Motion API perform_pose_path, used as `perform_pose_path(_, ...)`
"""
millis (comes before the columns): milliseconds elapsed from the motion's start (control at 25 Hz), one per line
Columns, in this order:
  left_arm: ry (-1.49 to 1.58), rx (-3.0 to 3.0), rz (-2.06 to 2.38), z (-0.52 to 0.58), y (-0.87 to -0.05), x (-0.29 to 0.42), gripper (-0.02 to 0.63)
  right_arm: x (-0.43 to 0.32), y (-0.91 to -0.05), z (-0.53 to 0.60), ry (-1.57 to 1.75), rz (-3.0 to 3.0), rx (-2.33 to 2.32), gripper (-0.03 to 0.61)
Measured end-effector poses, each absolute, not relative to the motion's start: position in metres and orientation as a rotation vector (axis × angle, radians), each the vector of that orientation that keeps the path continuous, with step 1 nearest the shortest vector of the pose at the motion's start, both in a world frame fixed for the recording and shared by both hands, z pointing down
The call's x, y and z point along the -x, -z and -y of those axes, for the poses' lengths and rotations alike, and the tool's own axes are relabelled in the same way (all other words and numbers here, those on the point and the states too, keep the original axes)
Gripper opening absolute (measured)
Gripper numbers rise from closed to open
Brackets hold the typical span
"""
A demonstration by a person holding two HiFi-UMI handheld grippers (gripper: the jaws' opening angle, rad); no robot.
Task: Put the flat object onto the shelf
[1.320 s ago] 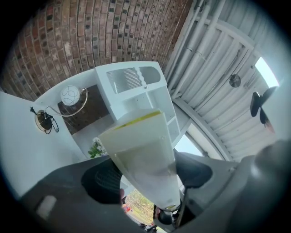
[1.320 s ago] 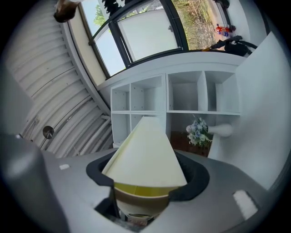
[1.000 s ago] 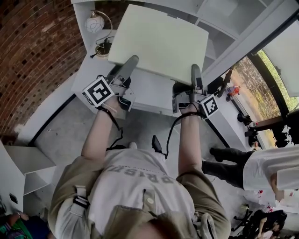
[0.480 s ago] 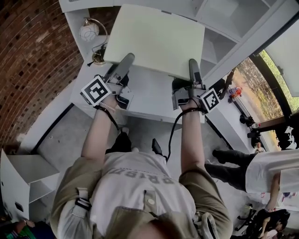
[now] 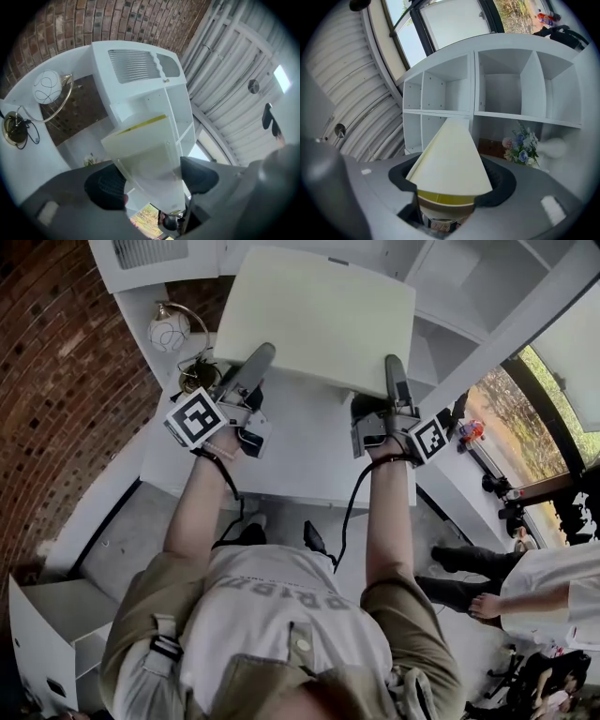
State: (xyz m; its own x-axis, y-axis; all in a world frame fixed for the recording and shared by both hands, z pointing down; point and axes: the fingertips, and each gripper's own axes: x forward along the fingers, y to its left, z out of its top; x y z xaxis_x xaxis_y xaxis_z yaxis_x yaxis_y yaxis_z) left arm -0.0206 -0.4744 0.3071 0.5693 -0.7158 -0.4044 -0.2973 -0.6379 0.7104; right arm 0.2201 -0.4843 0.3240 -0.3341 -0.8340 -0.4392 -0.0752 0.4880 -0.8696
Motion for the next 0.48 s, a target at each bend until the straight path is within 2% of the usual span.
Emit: perform_pose_path(480, 0.910, -2.160, 0.765, 0.549, -0.298, 0.036, 0.374, -0.207, -0.307, 0.546, 0.962, -1.704, 0.864, 0.314)
